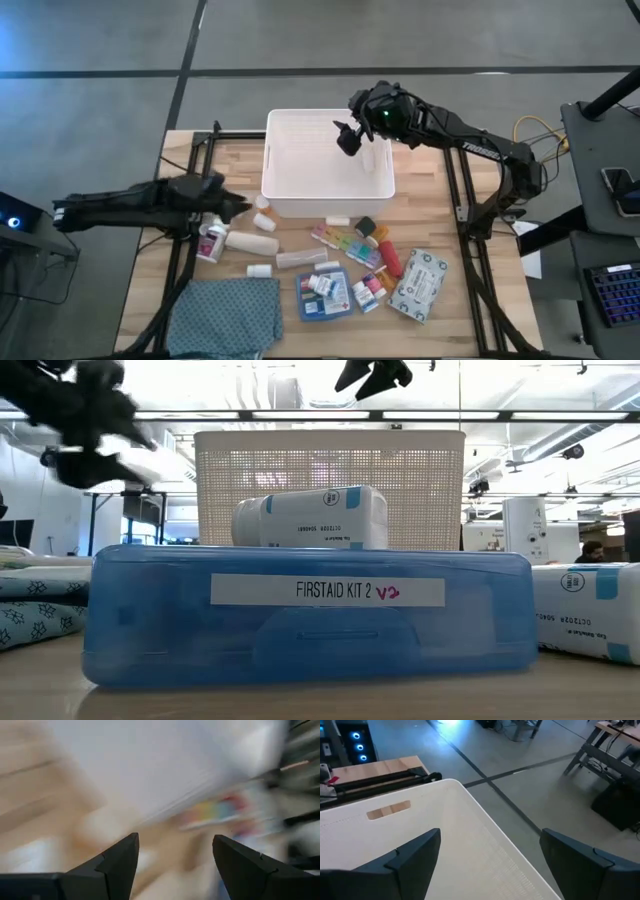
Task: Pick & place medical supplies in basket/bin
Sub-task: Put the white medicine bottle into the bin
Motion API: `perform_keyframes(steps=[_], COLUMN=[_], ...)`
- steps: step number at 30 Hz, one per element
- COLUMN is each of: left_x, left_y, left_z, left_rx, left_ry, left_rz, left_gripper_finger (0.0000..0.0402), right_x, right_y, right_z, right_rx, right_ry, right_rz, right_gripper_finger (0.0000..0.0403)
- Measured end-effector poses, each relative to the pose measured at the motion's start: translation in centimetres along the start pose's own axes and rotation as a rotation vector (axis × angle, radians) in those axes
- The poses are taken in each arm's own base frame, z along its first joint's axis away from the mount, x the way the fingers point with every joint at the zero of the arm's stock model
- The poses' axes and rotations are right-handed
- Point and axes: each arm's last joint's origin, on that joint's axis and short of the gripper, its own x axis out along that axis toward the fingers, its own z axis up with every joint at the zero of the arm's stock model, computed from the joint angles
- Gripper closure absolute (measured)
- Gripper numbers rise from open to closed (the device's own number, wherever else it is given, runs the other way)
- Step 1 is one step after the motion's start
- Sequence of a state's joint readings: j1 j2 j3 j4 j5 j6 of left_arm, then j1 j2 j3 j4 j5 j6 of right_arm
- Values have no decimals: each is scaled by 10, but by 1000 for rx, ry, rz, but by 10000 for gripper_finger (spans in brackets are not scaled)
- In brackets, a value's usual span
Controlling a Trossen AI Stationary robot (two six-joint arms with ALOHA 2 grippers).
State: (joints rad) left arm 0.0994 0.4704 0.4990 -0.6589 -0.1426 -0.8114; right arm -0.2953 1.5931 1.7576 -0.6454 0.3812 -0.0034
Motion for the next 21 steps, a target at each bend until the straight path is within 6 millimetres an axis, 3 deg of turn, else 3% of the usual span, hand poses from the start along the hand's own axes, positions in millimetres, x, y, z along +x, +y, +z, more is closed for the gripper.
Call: perform_keyframes(steps=[5, 9, 21], left_x=[-17, -7, 47], left_y=[12, 8, 4], left_z=[-1, 1, -3], left_rx=[17, 10, 3], left_ry=[152, 164, 294], left_rz=[439, 503, 740], left_gripper_finger=[168, 168, 168], right_x=[0, 2, 5], right_y=[-2, -5, -12], right_z=[0, -1, -2], right_rx=[-18, -16, 0], right_ry=[1, 4, 13], right_rz=[-18, -28, -47], right_gripper_finger=[74, 74, 74])
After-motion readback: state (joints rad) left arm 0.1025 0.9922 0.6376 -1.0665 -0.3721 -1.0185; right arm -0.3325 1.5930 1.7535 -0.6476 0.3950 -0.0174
